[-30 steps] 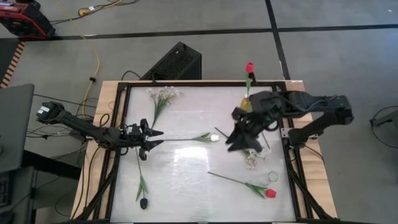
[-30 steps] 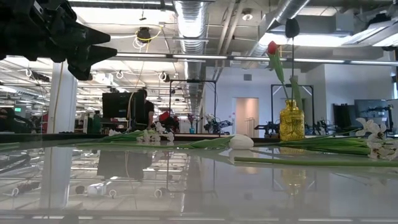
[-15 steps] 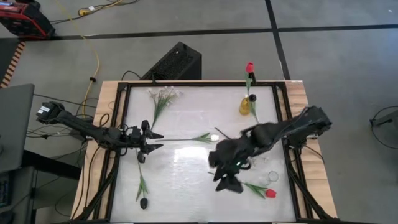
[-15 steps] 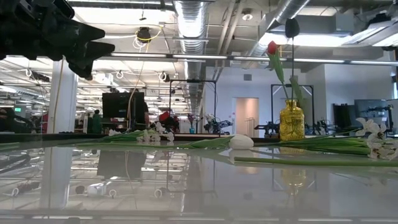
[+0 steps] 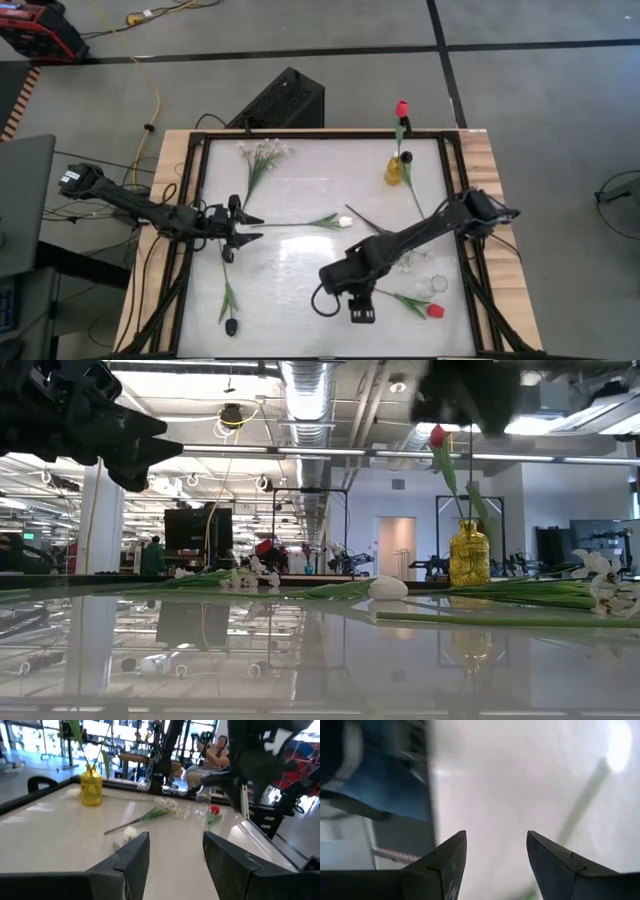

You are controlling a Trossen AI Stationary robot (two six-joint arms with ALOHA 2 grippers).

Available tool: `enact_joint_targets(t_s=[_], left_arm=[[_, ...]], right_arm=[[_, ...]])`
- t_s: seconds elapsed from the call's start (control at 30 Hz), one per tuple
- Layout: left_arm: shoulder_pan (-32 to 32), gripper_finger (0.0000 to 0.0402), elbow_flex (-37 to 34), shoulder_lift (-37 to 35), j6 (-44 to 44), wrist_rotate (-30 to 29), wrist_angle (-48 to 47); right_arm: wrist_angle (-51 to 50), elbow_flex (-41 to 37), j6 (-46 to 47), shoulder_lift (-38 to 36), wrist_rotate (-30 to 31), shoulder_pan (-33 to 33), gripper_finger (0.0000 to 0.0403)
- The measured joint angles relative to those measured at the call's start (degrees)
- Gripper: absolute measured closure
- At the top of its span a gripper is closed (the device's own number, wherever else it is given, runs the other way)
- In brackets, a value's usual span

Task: Sort flowers into vase by color
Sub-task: Put the red flower into the yellow flower vase

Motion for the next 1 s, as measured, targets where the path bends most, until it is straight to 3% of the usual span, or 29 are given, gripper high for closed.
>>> enact_joint_targets(t_s=[0.17,0.27,0.43,0.67,1.0], left_arm=[[0.0,0.0228,0.0,0.01,0.33,-0.01,0.27],[0.0,0.0228,0.0,0.0,0.59,-0.04,0.24],[0.0,0.0228,0.0,-0.02,1.04,0.32,0.05],[0.02,0.0228,0.0,-0.01,0.49,1.29,-0.15],[0.02,0.0228,0.0,-0.01,-0.3,2.01,-0.12]], right_arm=[[-12.31,-0.02,7.45,4.92,3.35,-0.04,0.0171],[-14.08,-0.02,7.85,7.32,3.16,1.16,0.0171],[-13.49,-0.08,7.92,9.6,1.39,2.93,0.0171],[-12.7,-3.28,10.87,9.44,7.31,3.42,0.0194],[-3.93,-11.82,11.34,9.07,4.56,4.16,0.024]])
